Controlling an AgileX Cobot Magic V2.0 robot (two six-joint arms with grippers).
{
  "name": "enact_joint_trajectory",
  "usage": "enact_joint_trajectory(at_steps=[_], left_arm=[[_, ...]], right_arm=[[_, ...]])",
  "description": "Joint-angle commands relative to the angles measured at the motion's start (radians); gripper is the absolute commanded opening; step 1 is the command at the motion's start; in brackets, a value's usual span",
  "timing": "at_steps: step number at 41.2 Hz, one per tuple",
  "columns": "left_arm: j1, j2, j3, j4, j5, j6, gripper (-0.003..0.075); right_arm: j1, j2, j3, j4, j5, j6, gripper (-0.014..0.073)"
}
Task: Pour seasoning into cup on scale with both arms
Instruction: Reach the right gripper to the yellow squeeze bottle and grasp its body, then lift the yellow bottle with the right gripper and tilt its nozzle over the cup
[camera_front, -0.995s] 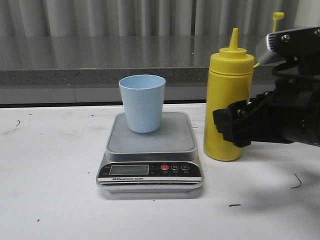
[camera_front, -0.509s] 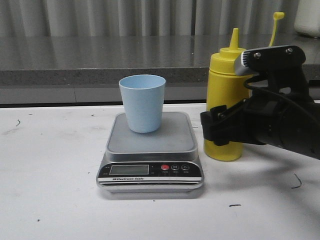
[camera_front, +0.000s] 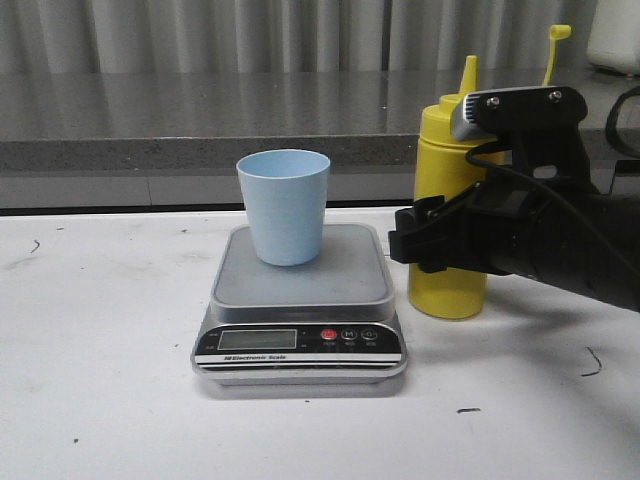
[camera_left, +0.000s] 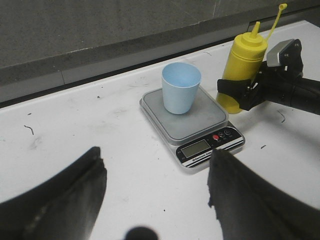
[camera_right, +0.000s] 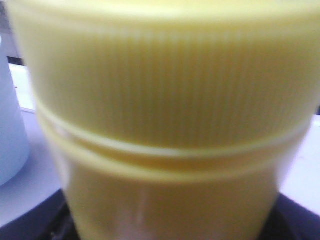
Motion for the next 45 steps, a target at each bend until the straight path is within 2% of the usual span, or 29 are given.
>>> enact_joint_trajectory(at_steps=[1,9,17,24,30,37,45], left_arm=[[0.003,0.010,-0.025,-0.011,-0.075,0.002,0.0439],[0.003,0.010,-0.025,-0.011,-0.075,0.002,0.0439],[0.003,0.010,-0.025,-0.011,-0.075,0.002,0.0439],[0.003,0.010,-0.025,-0.011,-0.075,0.002,0.0439],[0.003,0.010,-0.025,-0.011,-0.075,0.002,0.0439],[0.003,0.010,-0.025,-0.011,-0.075,0.002,0.0439],[0.003,0.010,-0.025,-0.011,-0.075,0.002,0.0439]], right_arm=[[-0.004,-0.120,-0.015,-0.009,-0.077,-0.004,0.0334],[-0.024,-0.324,-0.042,-0.008,0.205,-0.123,0.0334],[-0.050,-0.490,-0.183,-0.009,0.700,-0.274,0.0334],[-0.050,-0.517,-0.381,-0.009,1.128,-0.420,0.0334],[-0.049,-0.485,-0.544,-0.030,1.376,-0.465,0.0334],[-0.025,-0.398,-0.686,-0.202,1.547,-0.466,0.0330],[0.046,-0.289,-0.778,-0.515,1.728,-0.407,0.0267]])
